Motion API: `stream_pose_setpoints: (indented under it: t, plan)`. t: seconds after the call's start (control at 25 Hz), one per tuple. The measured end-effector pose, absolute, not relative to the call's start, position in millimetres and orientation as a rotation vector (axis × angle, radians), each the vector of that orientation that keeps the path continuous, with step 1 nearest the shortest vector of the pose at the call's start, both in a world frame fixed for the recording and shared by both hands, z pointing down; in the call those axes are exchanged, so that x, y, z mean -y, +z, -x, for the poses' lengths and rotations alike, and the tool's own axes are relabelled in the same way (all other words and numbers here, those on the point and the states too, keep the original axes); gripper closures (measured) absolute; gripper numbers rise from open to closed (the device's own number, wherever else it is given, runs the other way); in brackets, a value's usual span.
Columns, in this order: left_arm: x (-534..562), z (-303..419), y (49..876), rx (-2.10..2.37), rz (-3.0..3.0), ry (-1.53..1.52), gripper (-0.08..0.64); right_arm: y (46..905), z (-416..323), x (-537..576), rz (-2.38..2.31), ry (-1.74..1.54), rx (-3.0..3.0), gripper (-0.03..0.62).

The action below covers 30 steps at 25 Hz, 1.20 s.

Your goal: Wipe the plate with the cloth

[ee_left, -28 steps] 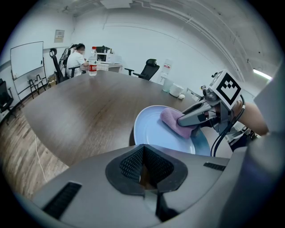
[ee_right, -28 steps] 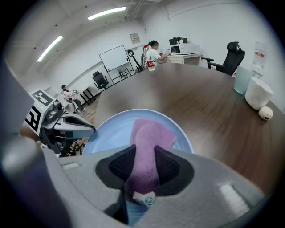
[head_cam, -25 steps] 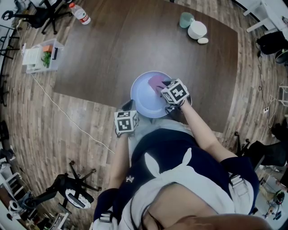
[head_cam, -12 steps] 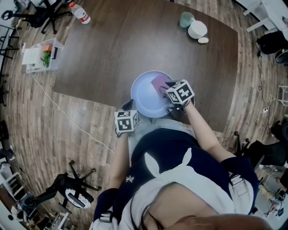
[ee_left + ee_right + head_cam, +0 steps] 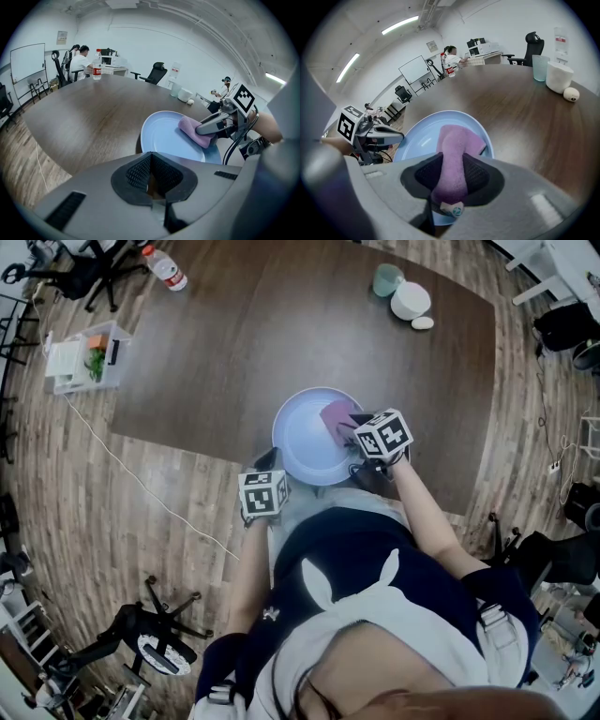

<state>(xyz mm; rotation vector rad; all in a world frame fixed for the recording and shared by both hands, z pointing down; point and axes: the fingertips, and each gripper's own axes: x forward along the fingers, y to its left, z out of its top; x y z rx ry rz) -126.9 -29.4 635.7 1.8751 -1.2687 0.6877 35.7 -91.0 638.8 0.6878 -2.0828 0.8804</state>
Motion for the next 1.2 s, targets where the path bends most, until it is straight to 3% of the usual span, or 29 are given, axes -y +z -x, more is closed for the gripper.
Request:
stream_pose_setpoints:
  t: [1.2]
  plan:
    - [26.1, 125.2, 636.9, 1.300, -1.863, 0.706, 0.554, 642.8, -8.5, 68.2, -0.691, 0.815, 2.072, 0.468]
